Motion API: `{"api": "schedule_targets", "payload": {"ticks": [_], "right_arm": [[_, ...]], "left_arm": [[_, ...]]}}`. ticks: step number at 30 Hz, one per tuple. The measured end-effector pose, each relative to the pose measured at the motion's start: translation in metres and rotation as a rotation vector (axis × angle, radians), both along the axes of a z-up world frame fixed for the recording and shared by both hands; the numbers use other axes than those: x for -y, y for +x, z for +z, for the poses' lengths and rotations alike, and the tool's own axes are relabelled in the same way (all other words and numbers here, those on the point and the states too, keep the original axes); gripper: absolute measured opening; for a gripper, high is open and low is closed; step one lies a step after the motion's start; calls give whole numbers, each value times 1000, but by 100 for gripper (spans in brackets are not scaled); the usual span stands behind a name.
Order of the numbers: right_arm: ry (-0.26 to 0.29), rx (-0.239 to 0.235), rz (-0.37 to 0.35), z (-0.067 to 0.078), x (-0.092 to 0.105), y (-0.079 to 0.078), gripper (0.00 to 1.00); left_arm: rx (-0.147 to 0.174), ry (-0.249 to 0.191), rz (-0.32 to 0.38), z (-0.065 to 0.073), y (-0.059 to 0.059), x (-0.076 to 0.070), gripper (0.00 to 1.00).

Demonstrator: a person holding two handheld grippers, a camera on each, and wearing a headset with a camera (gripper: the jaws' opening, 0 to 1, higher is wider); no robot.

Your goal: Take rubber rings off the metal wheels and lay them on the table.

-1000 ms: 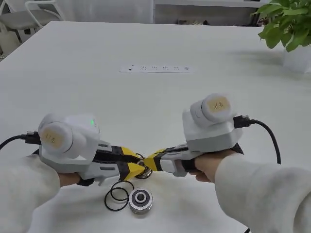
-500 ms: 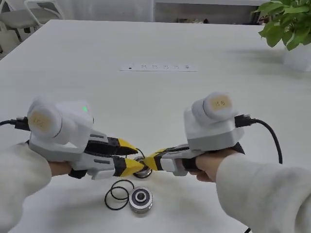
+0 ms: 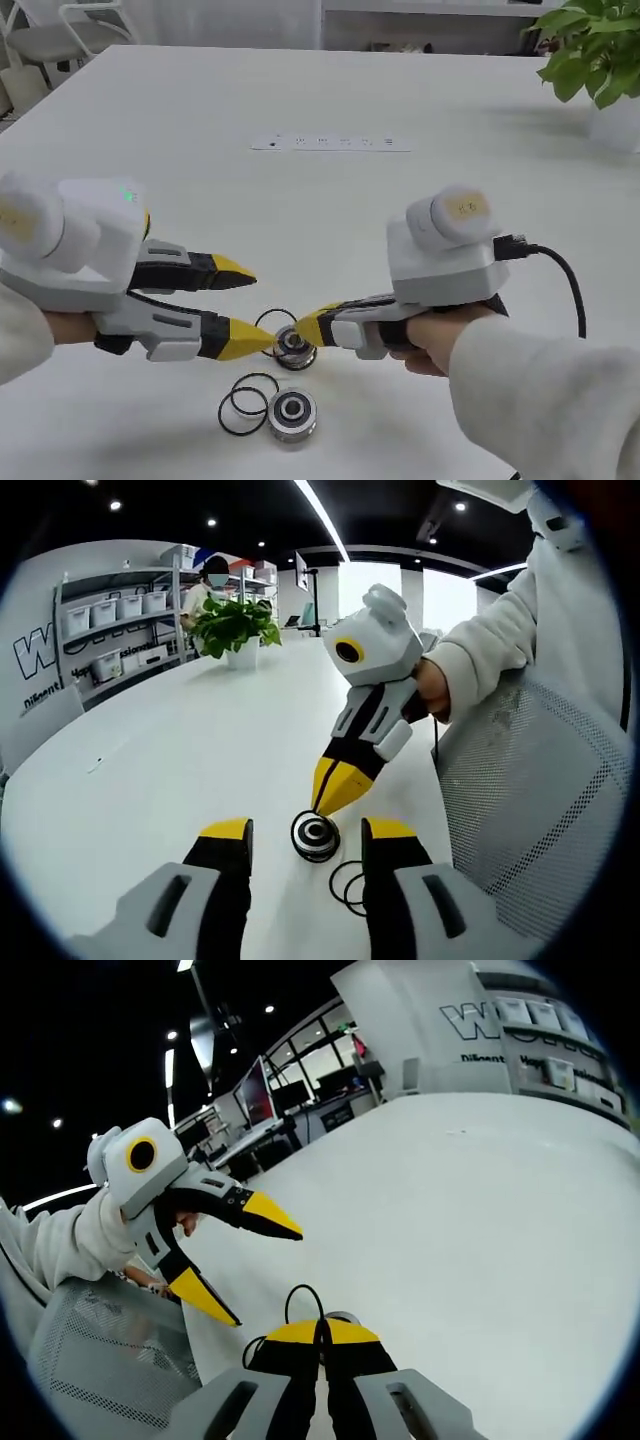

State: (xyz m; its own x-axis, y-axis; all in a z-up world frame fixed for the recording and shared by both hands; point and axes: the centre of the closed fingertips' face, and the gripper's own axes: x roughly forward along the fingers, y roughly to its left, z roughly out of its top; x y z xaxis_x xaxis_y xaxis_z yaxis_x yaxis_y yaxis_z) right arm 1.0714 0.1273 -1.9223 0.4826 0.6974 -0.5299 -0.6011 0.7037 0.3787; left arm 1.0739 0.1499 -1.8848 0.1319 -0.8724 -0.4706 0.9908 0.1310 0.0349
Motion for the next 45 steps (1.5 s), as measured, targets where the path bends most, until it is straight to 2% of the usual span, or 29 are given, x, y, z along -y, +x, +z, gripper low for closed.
{"api": "schedule_targets", "payload": {"ticks": [7,11,15,18,22,28,36,45], "right_arm": [[19,5,-6,6,-1,1,0],[28,9,-8,9,-1,1,0],[34,15,-7,12,-3,1,0],[37,21,-4,15,-4,0,0],[43,26,2,18,-6,0,0],[50,35,8,22,-8,0,0],[67,46,17,30,-12,-2,0],[78,36,40,33,-20,-8,0]], "left_arm": [[14,3,8,7,-2,-8,49],[11,14,12,8,-5,-12,56],[5,2,10,15,-10,-13,60],[13,-1,1,22,-15,-12,63],[50,17,-26,33,-23,-13,67],[56,34,-15,41,-27,-20,75],[67,74,13,47,-34,-46,85],[68,74,106,55,-37,-84,89]]}}
